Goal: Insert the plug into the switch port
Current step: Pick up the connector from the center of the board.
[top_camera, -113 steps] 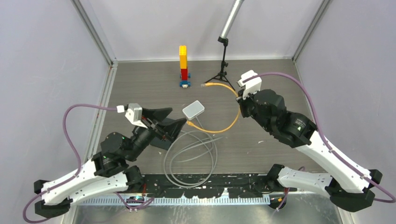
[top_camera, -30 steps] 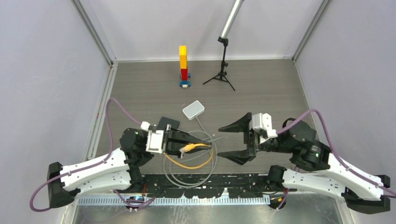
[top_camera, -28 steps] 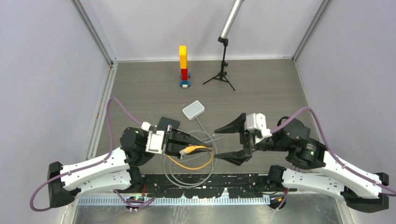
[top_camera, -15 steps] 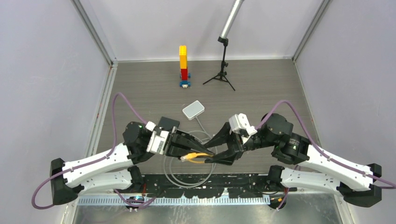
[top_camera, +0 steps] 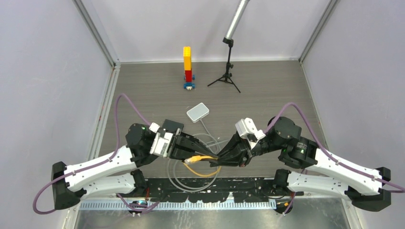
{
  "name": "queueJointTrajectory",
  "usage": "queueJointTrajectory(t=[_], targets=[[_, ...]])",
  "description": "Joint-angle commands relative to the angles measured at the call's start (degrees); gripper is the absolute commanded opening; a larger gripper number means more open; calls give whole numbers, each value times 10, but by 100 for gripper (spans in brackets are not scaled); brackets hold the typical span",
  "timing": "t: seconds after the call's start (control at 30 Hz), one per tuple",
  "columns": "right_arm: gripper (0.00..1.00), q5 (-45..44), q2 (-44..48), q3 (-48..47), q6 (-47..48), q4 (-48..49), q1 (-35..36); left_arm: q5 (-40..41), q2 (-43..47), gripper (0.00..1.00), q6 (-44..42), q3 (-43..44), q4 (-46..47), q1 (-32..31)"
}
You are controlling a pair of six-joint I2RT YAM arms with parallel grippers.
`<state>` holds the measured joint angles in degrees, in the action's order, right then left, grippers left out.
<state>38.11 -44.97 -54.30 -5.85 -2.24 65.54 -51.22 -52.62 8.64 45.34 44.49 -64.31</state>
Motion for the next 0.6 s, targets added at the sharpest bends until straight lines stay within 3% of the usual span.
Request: queueJointTrajectory(t=[0.0, 0.1, 0.2, 0.3, 0.57], targets=[[3, -52, 17, -9, 28, 18, -5, -84, -3, 0, 27, 31, -10, -6], [35, -69, 20, -15, 55, -18, -5, -119, -5, 0, 5, 47, -50, -6], [51, -70, 16, -25, 91, -50, -5, -152, -9, 0, -42, 67, -125, -6], [54, -60, 9, -34, 108, -68, -6, -177, -15, 0, -105, 91, -195, -6], [50, -31, -2, -45, 116, -73, -5, -230, -35, 0, -124, 115, -212, -6]])
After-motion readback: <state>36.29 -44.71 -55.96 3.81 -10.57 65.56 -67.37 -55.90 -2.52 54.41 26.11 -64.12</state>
